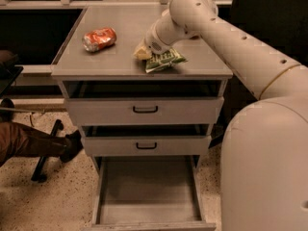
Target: Place green jalapeno chip bag into bottom drawer
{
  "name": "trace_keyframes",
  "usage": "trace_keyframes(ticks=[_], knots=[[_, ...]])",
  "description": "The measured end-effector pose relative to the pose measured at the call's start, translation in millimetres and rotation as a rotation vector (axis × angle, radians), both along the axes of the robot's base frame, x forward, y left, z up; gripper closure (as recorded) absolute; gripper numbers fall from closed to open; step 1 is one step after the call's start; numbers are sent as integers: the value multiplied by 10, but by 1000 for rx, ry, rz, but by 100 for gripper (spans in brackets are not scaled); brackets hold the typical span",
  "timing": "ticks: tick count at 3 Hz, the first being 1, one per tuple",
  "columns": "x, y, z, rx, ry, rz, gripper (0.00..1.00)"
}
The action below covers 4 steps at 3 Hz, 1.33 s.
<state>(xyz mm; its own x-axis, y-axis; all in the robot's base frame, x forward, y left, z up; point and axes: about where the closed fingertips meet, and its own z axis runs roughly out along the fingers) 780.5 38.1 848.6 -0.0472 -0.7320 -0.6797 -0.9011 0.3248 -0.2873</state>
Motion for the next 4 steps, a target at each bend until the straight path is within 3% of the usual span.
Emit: trace_keyframes(ticks=[1, 2, 3, 4], knots=[[-395, 64, 256, -19, 1, 90, 100], [-955, 47, 694, -49, -54, 171, 100], [-1612, -114, 980, -109, -90, 299, 100], [-1612, -114, 980, -109, -90, 299, 100]])
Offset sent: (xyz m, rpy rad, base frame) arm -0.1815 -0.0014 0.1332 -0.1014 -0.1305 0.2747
